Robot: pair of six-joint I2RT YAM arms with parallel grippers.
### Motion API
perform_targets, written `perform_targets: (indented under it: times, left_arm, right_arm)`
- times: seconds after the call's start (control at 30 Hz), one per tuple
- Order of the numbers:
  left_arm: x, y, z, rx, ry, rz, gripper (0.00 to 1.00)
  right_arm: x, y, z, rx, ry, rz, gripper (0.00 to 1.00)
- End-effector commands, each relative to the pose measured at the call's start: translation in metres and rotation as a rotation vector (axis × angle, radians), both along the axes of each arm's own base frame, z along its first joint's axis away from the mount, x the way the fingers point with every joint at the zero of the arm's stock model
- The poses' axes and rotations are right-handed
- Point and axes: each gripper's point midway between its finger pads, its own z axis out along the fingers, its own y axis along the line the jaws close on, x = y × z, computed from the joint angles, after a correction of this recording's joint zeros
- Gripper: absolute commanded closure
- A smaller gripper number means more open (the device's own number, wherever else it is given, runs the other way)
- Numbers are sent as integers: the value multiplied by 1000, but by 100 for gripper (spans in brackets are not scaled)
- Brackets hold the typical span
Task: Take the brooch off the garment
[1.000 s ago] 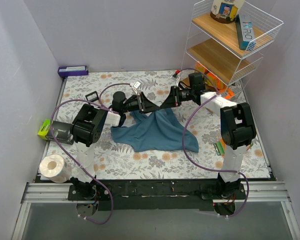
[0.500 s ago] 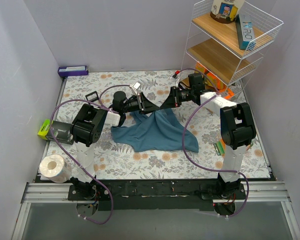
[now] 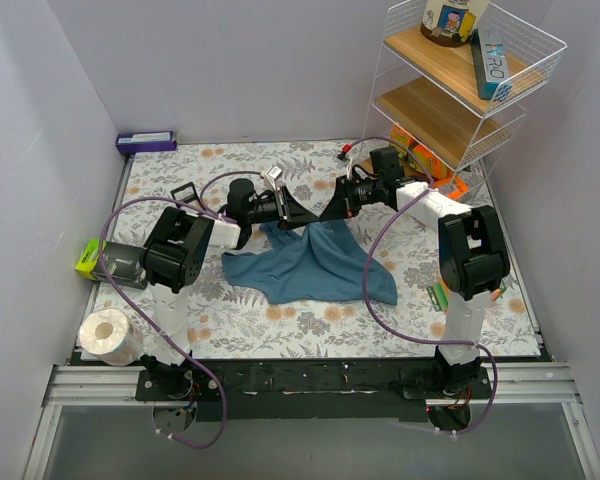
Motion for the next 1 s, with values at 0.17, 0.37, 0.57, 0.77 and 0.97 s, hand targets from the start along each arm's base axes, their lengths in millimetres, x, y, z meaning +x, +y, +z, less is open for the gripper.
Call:
perform_targets:
  times: [0.17, 0.37, 0.57, 0.77, 0.97]
  left_arm:
    - [37, 1, 3, 40, 14, 134, 85]
    - [47, 4, 25, -4, 6, 170, 74]
    - [54, 14, 27, -11, 29, 202, 76]
    - [57, 18, 25, -7, 63, 225, 80]
    - [61, 17, 49, -64, 5, 225, 67]
  right_arm:
    - [-44, 32, 36, -6, -170, 198, 99]
    - [-55, 34, 31, -29, -156, 201, 99]
    - [-55, 33, 31, -38, -164, 197, 99]
    - [-64, 42, 33, -78, -270, 263, 99]
    - [-66, 45, 29, -102, -279, 265, 99]
